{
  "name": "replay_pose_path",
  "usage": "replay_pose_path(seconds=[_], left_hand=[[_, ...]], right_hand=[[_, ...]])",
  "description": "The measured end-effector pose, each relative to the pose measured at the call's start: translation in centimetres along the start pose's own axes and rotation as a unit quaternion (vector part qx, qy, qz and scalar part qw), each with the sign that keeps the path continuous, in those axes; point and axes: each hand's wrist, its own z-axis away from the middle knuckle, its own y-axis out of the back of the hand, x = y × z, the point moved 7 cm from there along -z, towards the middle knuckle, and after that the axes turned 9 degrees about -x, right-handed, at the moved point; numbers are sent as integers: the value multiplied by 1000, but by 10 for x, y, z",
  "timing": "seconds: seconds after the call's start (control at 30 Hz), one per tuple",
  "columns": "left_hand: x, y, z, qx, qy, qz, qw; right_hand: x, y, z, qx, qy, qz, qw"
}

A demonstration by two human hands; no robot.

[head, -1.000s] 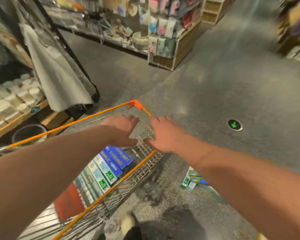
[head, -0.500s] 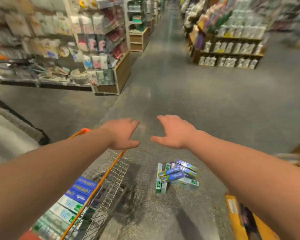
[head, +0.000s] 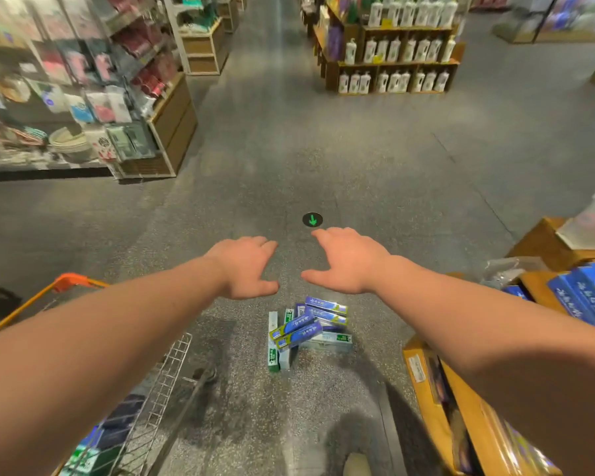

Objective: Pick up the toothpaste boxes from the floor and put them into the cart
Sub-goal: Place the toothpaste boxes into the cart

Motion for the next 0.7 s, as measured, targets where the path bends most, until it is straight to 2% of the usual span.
replay_pose_path(seconds=[0.3, 0.47, 0.7], left_hand=[[-15, -39, -123, -61, 37, 43, 997], [-40, -83, -191, -95, 16, 44, 994], [-75, -163, -303, -87, -11, 90, 992]], right_hand=[[72, -41, -113, -66, 14, -8, 998], [89, -79, -183, -103, -2, -4, 995], [106, -167, -300, -128, 19, 3, 992]])
